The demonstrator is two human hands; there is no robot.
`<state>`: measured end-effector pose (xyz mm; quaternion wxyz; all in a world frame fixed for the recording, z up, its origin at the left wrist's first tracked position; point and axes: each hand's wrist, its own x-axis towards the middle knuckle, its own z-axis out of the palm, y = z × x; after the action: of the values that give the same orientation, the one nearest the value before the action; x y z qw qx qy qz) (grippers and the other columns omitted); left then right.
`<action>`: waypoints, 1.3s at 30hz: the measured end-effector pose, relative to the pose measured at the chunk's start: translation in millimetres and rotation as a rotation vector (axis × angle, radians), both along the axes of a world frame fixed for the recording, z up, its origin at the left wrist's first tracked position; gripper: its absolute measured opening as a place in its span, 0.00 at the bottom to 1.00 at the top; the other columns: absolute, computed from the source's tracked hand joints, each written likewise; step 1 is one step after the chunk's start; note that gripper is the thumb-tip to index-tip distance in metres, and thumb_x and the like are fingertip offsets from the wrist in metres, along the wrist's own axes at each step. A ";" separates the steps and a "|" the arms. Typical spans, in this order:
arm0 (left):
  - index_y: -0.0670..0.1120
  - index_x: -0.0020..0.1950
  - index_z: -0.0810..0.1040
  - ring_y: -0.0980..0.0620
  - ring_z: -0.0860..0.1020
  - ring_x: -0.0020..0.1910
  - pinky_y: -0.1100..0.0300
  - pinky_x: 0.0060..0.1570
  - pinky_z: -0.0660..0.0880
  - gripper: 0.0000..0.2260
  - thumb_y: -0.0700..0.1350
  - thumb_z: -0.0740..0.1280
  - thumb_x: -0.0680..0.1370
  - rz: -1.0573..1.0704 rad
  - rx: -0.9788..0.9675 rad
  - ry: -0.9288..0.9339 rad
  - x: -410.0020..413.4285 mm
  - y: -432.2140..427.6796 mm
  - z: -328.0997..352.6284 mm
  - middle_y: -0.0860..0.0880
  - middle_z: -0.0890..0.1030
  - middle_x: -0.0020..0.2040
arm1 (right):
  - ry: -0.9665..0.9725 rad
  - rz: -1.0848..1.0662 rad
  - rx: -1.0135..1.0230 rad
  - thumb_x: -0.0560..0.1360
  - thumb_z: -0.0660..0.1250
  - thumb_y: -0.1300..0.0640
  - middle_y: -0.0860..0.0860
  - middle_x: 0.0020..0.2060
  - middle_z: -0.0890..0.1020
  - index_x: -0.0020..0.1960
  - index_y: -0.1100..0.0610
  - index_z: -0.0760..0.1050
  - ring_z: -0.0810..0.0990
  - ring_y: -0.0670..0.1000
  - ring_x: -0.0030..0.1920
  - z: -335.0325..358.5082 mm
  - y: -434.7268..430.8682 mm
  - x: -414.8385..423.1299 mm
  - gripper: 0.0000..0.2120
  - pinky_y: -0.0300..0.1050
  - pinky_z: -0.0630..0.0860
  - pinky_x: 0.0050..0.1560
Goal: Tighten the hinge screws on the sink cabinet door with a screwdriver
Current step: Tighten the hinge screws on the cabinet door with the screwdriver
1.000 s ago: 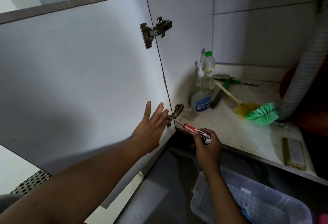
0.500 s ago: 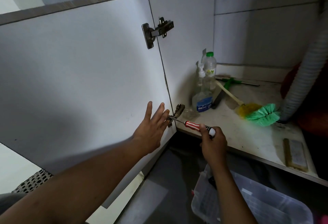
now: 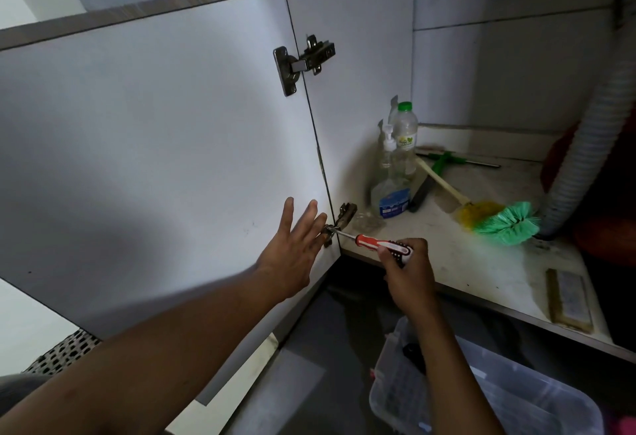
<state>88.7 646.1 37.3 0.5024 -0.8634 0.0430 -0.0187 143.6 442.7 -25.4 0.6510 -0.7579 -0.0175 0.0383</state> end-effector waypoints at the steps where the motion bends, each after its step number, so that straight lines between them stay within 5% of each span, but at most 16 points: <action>1: 0.47 0.83 0.49 0.29 0.36 0.79 0.19 0.61 0.26 0.38 0.66 0.54 0.79 0.003 0.001 0.002 0.2 0.0 0.4 0.38 0.46 0.83 | -0.006 -0.024 -0.035 0.76 0.67 0.44 0.47 0.46 0.79 0.54 0.47 0.67 0.79 0.45 0.41 2.9 0.2 1.0 0.13 0.36 0.72 0.30; 5: 0.47 0.83 0.50 0.28 0.36 0.78 0.19 0.61 0.26 0.38 0.67 0.54 0.79 0.002 0.002 0.001 1.0 0.8 -0.5 0.38 0.46 0.83 | 0.030 -0.040 -0.202 0.76 0.59 0.34 0.49 0.43 0.79 0.52 0.51 0.72 0.78 0.46 0.40 5.1 1.3 0.9 0.20 0.39 0.69 0.31; 10: 0.47 0.83 0.49 0.28 0.36 0.78 0.19 0.60 0.26 0.39 0.68 0.54 0.79 0.002 0.009 -0.002 0.7 1.4 -1.2 0.38 0.45 0.83 | 0.023 0.009 -0.061 0.75 0.70 0.47 0.50 0.51 0.77 0.59 0.49 0.66 0.76 0.42 0.43 1.3 -0.1 -2.4 0.18 0.29 0.68 0.30; 15: 0.47 0.83 0.49 0.29 0.36 0.79 0.19 0.62 0.27 0.38 0.66 0.54 0.79 0.000 0.003 -0.006 1.4 0.4 -1.6 0.39 0.45 0.83 | 0.041 -0.068 -0.225 0.75 0.62 0.36 0.54 0.51 0.81 0.59 0.56 0.75 0.77 0.48 0.43 2.7 4.4 -5.6 0.26 0.37 0.67 0.31; 18: 0.47 0.83 0.49 0.29 0.36 0.79 0.19 0.62 0.27 0.39 0.67 0.55 0.79 0.000 -0.002 -0.006 1.4 0.1 -1.6 0.39 0.46 0.83 | 0.093 -0.001 -0.007 0.72 0.73 0.44 0.49 0.50 0.77 0.59 0.49 0.67 0.78 0.44 0.45 0.6 2.7 -6.8 0.22 0.36 0.73 0.34; 20: 0.47 0.83 0.49 0.29 0.36 0.79 0.19 0.63 0.28 0.39 0.67 0.55 0.79 0.002 -0.005 -0.006 0.8 0.1 -1.3 0.39 0.46 0.83 | 0.053 0.009 -0.038 0.72 0.73 0.49 0.49 0.50 0.78 0.57 0.48 0.67 0.78 0.44 0.44 1.2 0.4 -4.5 0.19 0.36 0.74 0.34; 22: 0.47 0.83 0.50 0.29 0.36 0.78 0.19 0.63 0.28 0.39 0.67 0.55 0.79 0.003 -0.005 -0.006 0.9 0.3 -1.4 0.39 0.46 0.83 | 0.006 -0.041 -0.120 0.74 0.70 0.43 0.50 0.48 0.80 0.53 0.51 0.72 0.78 0.43 0.41 4.5 1.1 -3.2 0.15 0.36 0.71 0.32; 26: 0.47 0.83 0.49 0.29 0.36 0.79 0.19 0.62 0.27 0.39 0.67 0.55 0.79 -0.001 -0.008 -0.009 1.2 0.1 -1.1 0.39 0.46 0.83 | 0.042 -0.109 -0.198 0.73 0.63 0.33 0.51 0.44 0.81 0.54 0.54 0.75 0.80 0.48 0.40 9.4 6.2 -3.8 0.25 0.40 0.72 0.31; 31: 0.47 0.83 0.49 0.29 0.36 0.79 0.19 0.62 0.27 0.39 0.67 0.54 0.79 0.002 -0.008 -0.009 0.9 0.8 -1.7 0.39 0.46 0.83 | 0.044 0.014 -0.042 0.72 0.74 0.50 0.46 0.47 0.77 0.56 0.47 0.66 0.78 0.44 0.42 4.5 0.5 -2.4 0.20 0.33 0.72 0.31; 34: 0.47 0.83 0.49 0.29 0.36 0.78 0.19 0.61 0.27 0.39 0.67 0.54 0.79 0.007 -0.008 -0.009 0.4 0.7 -2.0 0.38 0.45 0.83 | 0.001 -0.056 -0.128 0.73 0.71 0.43 0.49 0.46 0.81 0.53 0.52 0.74 0.79 0.45 0.42 3.9 1.6 -2.7 0.17 0.34 0.71 0.31; 36: 0.48 0.83 0.48 0.29 0.35 0.78 0.19 0.61 0.26 0.39 0.67 0.54 0.79 0.010 -0.007 -0.007 0.5 0.5 -2.1 0.38 0.44 0.83 | 0.017 -0.116 -0.174 0.73 0.65 0.35 0.52 0.43 0.83 0.50 0.56 0.77 0.81 0.48 0.41 5.0 4.8 -4.1 0.23 0.38 0.70 0.31; 39: 0.48 0.83 0.48 0.29 0.35 0.78 0.20 0.61 0.26 0.40 0.68 0.55 0.78 0.019 -0.010 -0.002 0.8 0.1 -1.9 0.38 0.44 0.83 | 0.055 -0.099 -0.149 0.73 0.66 0.36 0.50 0.45 0.80 0.54 0.54 0.73 0.80 0.48 0.43 5.1 8.9 -4.0 0.22 0.39 0.71 0.32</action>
<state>89.5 646.3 35.4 0.4981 -0.8663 0.0344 -0.0150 139.6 451.6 -20.3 0.5940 -0.8029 0.0405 0.0280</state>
